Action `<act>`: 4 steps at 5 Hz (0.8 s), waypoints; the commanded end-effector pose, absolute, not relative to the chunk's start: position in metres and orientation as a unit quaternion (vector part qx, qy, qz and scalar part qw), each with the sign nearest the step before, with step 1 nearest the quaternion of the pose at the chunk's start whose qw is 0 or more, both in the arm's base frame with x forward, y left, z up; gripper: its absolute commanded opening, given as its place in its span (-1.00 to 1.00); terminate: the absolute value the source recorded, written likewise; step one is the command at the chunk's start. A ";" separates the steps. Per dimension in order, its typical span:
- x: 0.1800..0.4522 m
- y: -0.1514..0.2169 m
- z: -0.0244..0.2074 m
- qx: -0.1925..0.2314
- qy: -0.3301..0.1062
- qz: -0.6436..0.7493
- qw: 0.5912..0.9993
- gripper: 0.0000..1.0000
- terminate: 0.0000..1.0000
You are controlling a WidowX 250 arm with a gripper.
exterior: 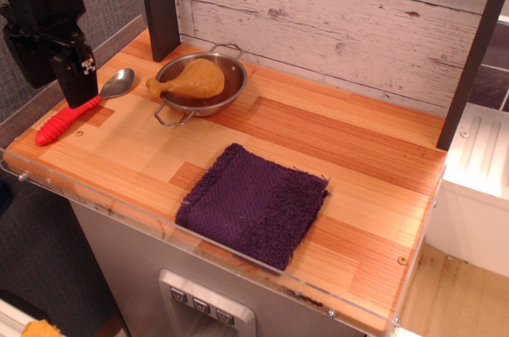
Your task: Pull the dark rectangle to the other side of the table.
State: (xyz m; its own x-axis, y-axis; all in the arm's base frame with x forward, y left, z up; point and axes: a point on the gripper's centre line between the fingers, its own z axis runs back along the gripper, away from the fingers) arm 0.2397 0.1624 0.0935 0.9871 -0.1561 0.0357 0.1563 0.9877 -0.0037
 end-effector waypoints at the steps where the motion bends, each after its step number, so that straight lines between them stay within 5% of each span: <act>1: 0.240 0.162 0.093 -0.003 -0.018 -0.078 0.997 1.00 -1.00; 4: 0.230 0.077 0.073 -0.016 -0.021 -0.101 0.995 1.00 -1.00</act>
State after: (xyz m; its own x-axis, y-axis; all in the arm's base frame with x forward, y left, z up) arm 0.2284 0.0689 0.0623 0.9797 -0.2005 0.0091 0.2007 0.9785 -0.0478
